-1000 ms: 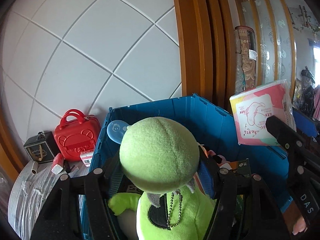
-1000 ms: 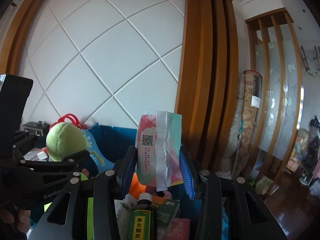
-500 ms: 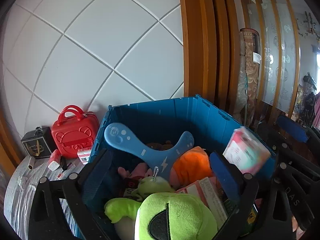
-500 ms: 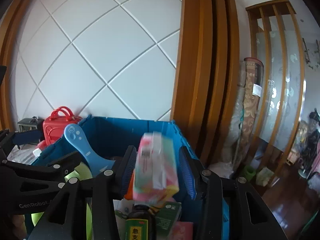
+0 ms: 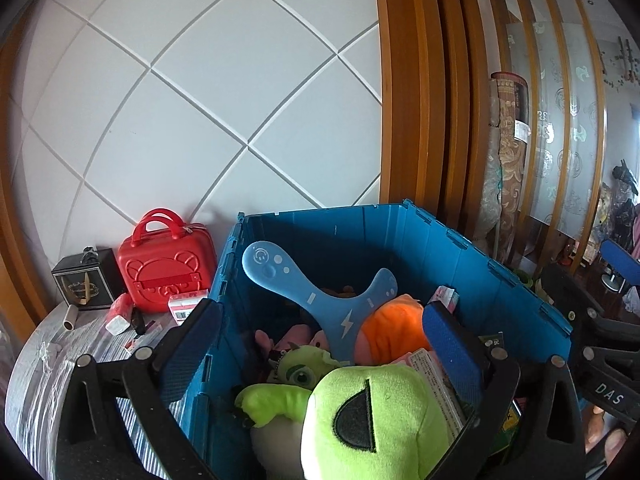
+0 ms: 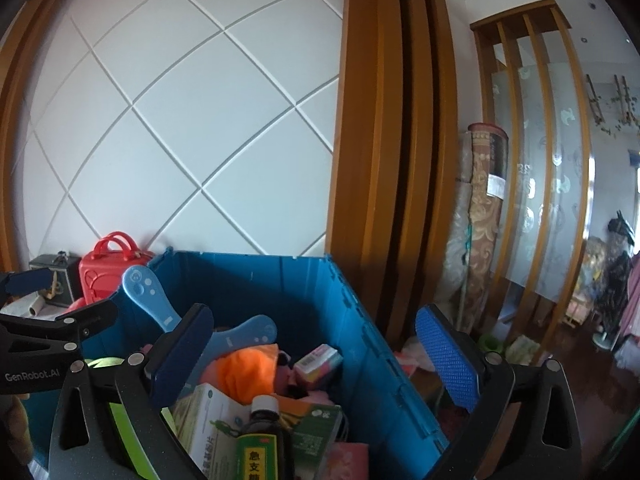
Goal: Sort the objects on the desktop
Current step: 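Move both tools back over the table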
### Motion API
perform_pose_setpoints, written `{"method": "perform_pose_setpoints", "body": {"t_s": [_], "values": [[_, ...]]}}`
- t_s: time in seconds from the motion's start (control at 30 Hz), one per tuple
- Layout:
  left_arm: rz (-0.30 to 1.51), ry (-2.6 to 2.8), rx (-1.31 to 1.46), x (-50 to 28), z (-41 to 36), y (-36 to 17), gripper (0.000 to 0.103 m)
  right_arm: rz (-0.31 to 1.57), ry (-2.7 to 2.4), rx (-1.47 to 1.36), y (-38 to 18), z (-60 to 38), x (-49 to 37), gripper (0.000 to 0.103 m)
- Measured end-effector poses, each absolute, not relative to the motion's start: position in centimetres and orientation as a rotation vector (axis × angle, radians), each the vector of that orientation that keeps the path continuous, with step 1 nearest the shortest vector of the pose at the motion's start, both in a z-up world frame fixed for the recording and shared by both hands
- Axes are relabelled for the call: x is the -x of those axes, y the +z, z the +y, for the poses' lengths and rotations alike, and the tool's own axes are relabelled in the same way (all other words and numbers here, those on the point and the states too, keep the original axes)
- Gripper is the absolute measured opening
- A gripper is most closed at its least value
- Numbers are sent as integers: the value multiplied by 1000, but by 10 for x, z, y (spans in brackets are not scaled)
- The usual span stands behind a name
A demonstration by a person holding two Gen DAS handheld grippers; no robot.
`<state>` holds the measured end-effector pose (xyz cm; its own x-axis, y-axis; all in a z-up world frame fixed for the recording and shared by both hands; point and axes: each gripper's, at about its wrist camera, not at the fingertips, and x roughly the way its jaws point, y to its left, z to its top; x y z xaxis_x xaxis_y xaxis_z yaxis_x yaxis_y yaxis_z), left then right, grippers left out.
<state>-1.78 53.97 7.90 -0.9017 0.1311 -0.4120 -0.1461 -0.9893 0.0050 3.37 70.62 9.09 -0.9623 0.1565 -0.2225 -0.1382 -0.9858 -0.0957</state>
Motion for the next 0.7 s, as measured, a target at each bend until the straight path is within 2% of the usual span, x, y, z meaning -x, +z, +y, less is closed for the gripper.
{"method": "perform_pose_setpoints", "body": {"t_s": [0.37, 0.7], "values": [[45, 3072, 631, -29, 480, 74, 103, -80, 3100, 357, 80, 665, -49, 103], [-55, 3255, 672, -65, 374, 65, 103, -88, 3283, 321, 86, 585, -58, 103]]}}
